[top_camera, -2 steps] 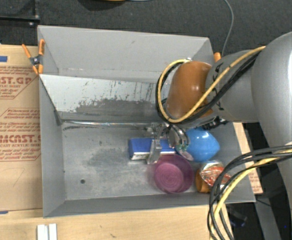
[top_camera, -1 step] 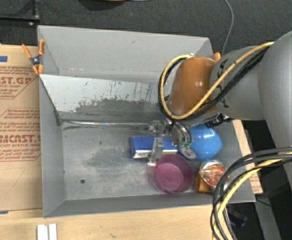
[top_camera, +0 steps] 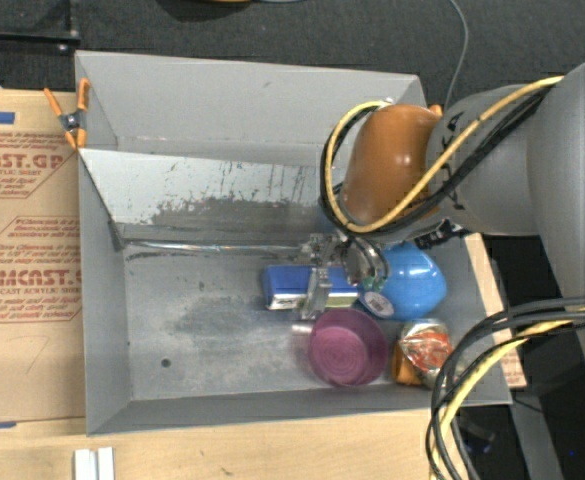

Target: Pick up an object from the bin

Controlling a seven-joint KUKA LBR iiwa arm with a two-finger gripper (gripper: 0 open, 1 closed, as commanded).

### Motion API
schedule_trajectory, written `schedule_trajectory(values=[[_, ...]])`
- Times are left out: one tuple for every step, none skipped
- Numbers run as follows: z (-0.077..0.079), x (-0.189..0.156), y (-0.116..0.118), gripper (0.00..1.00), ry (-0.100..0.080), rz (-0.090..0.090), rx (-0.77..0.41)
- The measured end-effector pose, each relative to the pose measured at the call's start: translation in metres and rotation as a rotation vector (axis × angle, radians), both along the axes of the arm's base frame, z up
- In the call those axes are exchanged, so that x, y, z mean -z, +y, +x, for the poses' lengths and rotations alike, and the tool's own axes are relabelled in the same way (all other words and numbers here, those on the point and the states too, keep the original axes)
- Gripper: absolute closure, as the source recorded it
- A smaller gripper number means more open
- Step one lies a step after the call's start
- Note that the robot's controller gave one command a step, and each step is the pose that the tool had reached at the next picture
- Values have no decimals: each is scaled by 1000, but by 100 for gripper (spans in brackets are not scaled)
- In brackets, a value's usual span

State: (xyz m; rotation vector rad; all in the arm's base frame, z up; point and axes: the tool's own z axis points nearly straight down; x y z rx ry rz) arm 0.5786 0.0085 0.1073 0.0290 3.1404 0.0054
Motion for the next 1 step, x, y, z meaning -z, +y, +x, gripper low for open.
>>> schedule_trajectory(values=[[-1,-12,0,100,5,0,0]])
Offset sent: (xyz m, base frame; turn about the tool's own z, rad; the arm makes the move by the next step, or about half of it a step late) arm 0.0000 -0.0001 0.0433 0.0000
